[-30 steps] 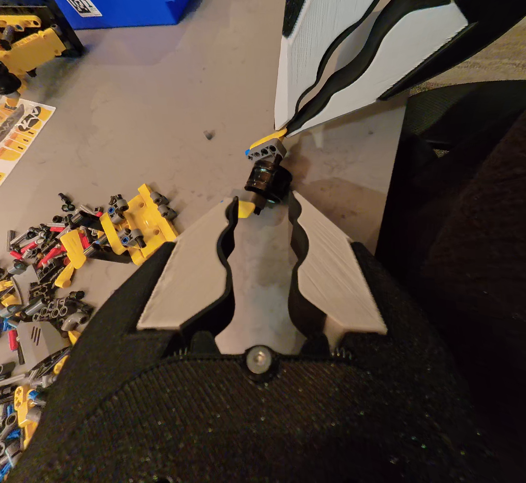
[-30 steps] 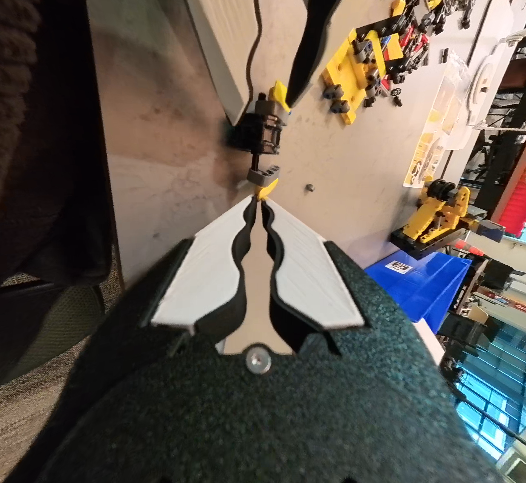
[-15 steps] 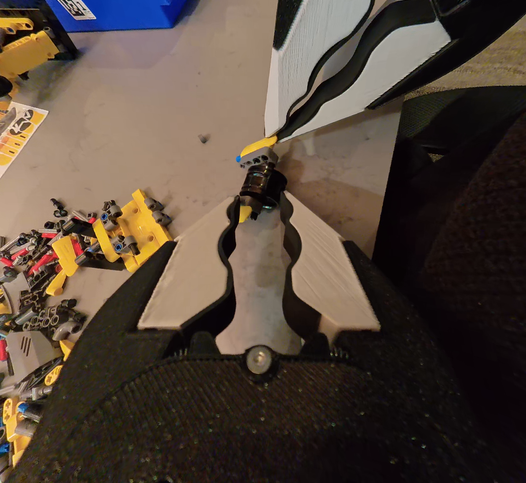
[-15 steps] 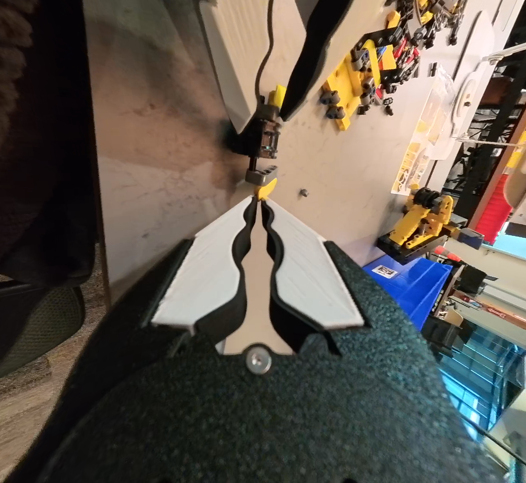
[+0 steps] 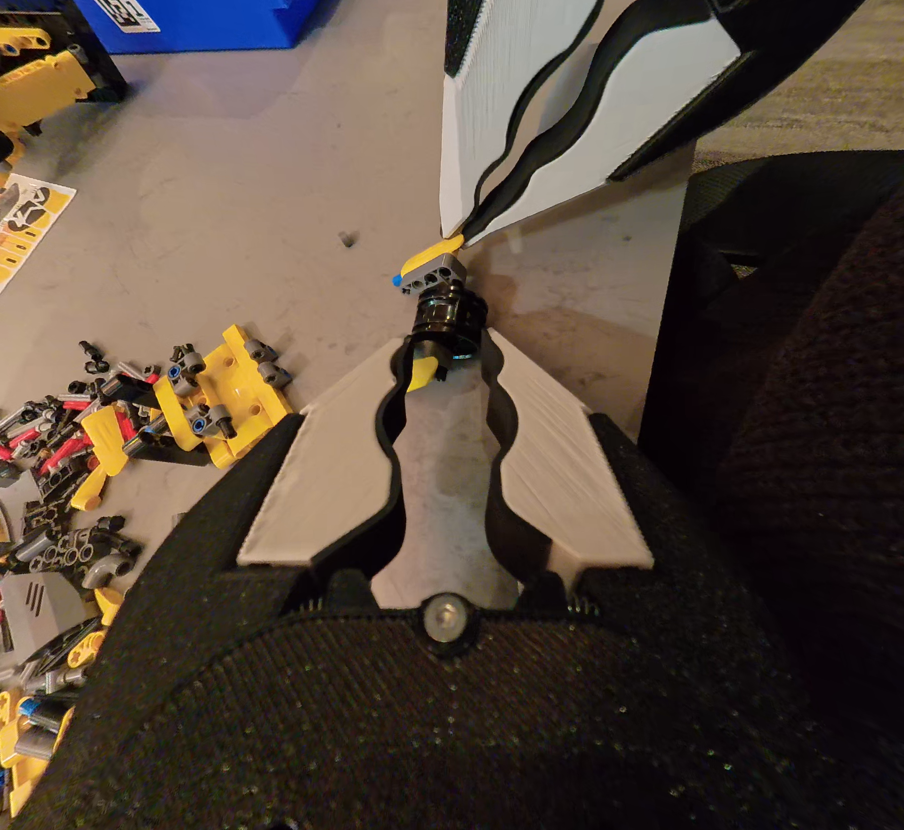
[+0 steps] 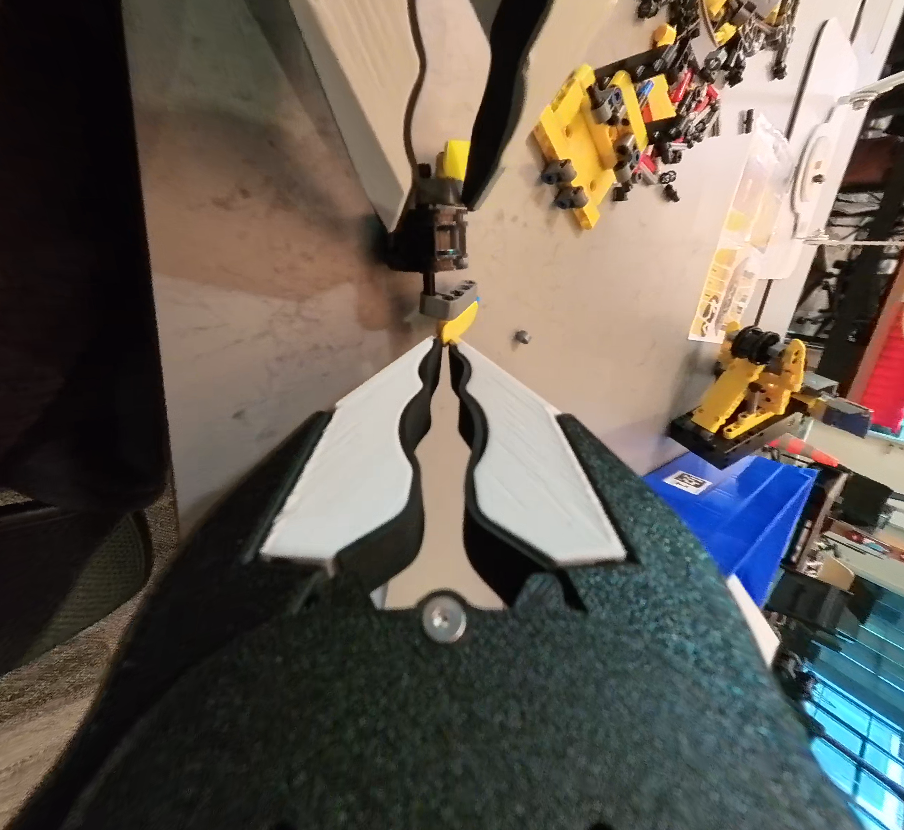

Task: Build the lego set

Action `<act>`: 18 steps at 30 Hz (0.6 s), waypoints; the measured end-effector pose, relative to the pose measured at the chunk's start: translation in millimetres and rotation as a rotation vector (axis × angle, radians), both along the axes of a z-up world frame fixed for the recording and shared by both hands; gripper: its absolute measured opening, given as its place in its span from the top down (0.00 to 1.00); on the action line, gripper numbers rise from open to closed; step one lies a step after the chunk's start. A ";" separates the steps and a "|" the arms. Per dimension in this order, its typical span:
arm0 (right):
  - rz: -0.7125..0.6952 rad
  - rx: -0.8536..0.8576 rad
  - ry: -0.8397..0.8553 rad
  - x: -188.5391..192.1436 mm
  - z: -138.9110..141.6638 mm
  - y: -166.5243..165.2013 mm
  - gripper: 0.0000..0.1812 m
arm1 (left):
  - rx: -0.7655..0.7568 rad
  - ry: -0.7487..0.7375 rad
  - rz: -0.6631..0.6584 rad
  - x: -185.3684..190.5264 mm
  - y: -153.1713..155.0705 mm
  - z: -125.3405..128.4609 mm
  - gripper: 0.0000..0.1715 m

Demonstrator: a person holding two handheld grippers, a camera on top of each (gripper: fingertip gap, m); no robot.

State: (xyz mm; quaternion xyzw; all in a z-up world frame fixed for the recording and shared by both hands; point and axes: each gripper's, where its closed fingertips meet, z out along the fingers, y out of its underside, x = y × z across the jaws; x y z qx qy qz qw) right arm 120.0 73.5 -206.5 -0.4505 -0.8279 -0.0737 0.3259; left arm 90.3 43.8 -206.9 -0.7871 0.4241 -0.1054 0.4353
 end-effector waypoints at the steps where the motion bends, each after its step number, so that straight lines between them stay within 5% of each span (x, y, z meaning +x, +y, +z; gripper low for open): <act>1: 0.003 -0.007 0.000 -0.1 0.0 -0.1 0.99 | -0.001 -0.001 0.000 0.0 0.0 0.0 0.85; 18: 0.090 -0.211 0.030 -5.5 3.0 -1.8 0.98 | 0.021 0.002 -0.013 -3.9 -2.3 0.3 0.86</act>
